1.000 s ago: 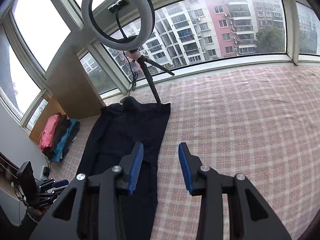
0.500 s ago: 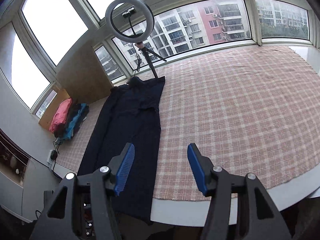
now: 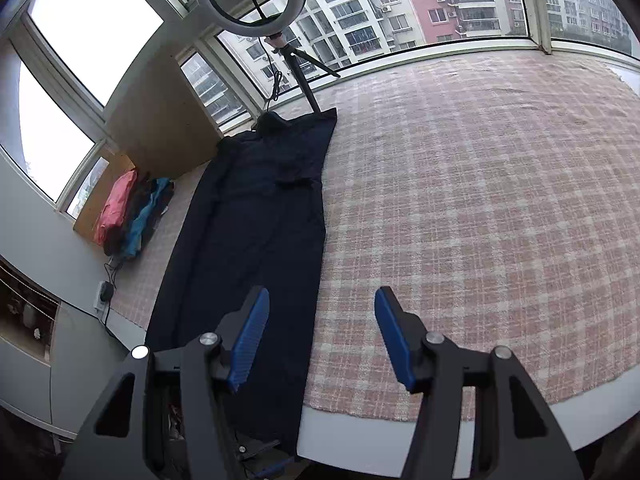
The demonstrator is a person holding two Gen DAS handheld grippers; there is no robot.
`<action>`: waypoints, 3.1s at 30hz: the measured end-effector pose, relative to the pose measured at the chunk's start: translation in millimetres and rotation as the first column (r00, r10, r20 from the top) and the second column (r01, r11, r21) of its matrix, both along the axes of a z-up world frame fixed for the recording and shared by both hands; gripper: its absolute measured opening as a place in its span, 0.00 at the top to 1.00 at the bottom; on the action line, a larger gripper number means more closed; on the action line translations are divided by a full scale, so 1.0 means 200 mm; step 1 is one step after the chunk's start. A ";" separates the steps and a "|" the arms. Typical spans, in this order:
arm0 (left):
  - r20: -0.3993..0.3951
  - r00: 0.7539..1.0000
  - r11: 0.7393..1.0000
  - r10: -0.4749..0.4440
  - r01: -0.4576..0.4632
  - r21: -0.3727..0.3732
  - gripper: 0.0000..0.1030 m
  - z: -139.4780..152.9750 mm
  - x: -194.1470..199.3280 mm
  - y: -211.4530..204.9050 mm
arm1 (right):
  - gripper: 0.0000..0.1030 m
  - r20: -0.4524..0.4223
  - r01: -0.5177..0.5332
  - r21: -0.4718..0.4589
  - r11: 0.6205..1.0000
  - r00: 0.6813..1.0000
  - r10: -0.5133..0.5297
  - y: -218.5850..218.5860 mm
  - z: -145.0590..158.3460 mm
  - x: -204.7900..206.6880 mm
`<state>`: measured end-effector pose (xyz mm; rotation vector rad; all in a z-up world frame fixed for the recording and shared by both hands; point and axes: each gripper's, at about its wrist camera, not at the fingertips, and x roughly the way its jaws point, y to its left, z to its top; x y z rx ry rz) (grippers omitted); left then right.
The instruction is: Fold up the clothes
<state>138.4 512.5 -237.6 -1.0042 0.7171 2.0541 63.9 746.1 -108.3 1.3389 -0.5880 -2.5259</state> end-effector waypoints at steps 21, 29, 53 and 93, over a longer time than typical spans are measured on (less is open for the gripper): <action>0.399 0.866 0.821 0.301 -0.449 0.354 0.99 0.20 -0.28 -0.58 | 0.77 0.247 -0.112 0.031 0.993 0.964 0.101 -0.48 -0.61 -1.52; 0.447 0.807 0.705 0.387 -0.571 0.420 0.99 0.22 -0.24 -0.83 | 0.94 0.157 -0.185 0.125 0.975 0.974 0.165 -0.77 -0.29 -1.57; 0.477 0.635 0.593 0.607 -0.762 0.260 1.00 0.06 -0.17 -1.42 | 0.73 0.218 -0.389 0.238 0.890 0.914 0.341 -1.51 -0.30 -1.57; 0.410 0.731 0.792 0.546 -0.610 0.032 0.93 -0.02 -0.07 -1.34 | 0.55 0.229 -0.473 0.151 0.868 0.871 0.434 -1.27 -0.42 0.57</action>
